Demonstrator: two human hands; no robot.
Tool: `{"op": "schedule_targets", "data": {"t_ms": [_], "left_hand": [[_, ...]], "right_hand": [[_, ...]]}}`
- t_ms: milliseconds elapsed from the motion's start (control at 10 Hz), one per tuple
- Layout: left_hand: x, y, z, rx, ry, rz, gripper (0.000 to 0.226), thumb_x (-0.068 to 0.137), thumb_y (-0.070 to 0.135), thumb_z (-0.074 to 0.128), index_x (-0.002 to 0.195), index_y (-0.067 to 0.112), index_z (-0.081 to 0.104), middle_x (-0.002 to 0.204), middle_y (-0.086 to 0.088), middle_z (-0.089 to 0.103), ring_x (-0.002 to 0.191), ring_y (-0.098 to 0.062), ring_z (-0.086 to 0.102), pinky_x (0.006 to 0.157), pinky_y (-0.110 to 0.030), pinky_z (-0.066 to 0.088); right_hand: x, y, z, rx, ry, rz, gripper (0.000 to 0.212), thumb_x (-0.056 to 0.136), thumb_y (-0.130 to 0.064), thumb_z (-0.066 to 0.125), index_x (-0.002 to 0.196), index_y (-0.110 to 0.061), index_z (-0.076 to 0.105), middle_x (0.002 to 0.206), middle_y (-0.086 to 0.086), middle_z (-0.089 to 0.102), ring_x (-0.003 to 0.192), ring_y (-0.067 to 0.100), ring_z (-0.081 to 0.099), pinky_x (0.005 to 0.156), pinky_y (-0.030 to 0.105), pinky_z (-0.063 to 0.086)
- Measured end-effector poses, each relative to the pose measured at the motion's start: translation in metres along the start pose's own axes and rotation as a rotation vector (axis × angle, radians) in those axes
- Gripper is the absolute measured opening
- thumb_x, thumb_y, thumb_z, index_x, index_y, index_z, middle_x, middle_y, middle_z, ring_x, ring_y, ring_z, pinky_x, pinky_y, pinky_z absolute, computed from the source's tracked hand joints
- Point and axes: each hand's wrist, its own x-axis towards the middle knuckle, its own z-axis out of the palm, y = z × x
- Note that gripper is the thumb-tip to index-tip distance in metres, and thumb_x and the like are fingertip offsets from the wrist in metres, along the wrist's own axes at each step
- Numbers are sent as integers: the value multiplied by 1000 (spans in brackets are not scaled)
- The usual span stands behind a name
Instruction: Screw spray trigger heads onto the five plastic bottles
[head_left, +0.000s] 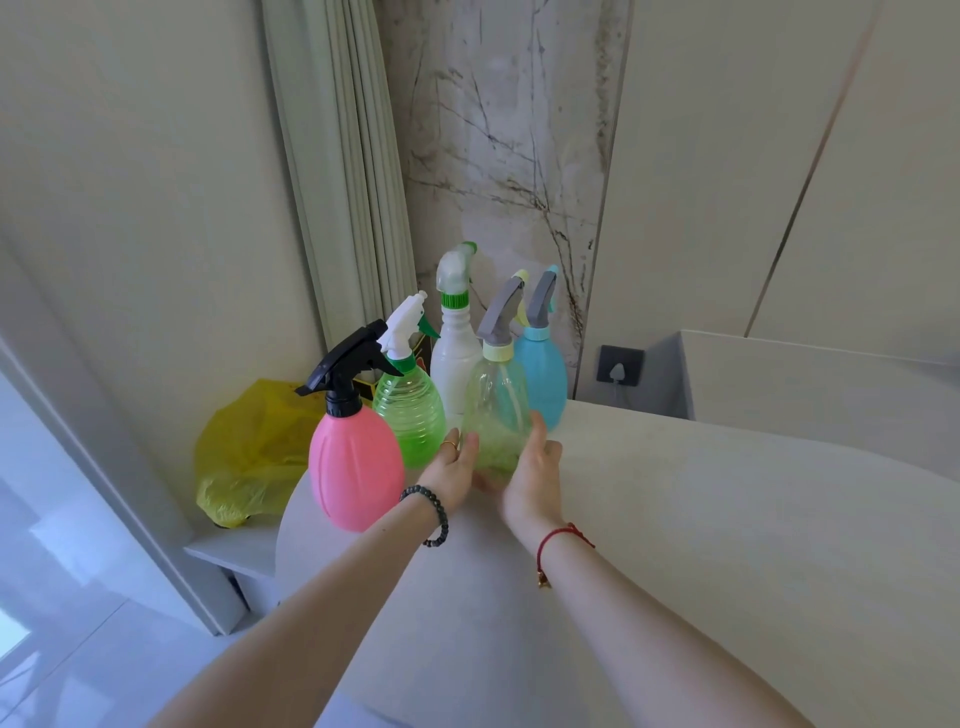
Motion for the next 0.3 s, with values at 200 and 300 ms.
{"op": "schedule_targets", "data": {"t_ms": [200,300], "left_hand": [[-34,-8,4,128,12,8,59,93,39,31,141,10,13,152,-5,21,138,-17,23,105,-22,19],[-58,-15,15,359,-33,11,60,93,38,31,142,11,10,152,-9,20,138,-21,24,105,-24,22]], "right_hand": [[-30,-2,-51,20,-85,34,93,75,-16,71,144,-21,8,138,12,30,119,26,45,100,34,41],[-51,-25,-105,303,90,-78,71,79,-20,67,137,-25,28,139,8,40,106,18,53,76,26,49]]}}
